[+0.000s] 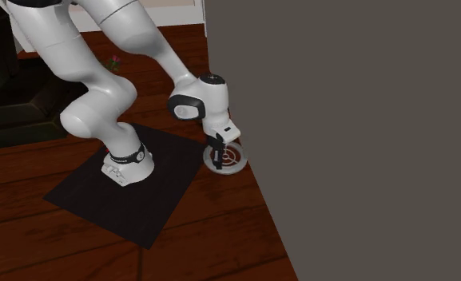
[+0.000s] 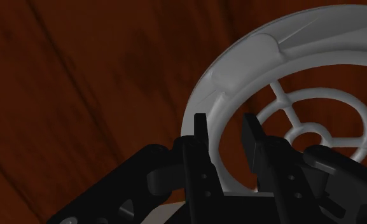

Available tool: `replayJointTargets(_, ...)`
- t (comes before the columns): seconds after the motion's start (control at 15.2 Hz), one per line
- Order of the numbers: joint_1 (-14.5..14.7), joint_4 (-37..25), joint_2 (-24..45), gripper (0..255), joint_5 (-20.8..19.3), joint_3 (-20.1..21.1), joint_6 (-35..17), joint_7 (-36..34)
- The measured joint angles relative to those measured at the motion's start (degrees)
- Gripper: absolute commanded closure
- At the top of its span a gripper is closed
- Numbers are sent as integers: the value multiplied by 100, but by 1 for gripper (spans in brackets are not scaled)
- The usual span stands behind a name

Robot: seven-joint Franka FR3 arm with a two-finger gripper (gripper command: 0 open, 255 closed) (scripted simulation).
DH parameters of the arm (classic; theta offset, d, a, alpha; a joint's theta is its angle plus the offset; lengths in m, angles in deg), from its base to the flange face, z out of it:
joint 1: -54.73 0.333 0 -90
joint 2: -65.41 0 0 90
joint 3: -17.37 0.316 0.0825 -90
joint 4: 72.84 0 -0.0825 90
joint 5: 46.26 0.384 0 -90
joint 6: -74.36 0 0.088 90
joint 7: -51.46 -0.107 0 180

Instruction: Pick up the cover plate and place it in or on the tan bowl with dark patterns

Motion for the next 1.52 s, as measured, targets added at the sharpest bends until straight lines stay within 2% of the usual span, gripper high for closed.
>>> replayJointTargets(0.53,208,-128,-789,255,345,-112,905,262)
replayJointTargets(1.19,293,-444,-1488,255,478,-245,1913,458)
replayJointTargets(1.52,714,-347,-1876,255,806,160,2226,-56)
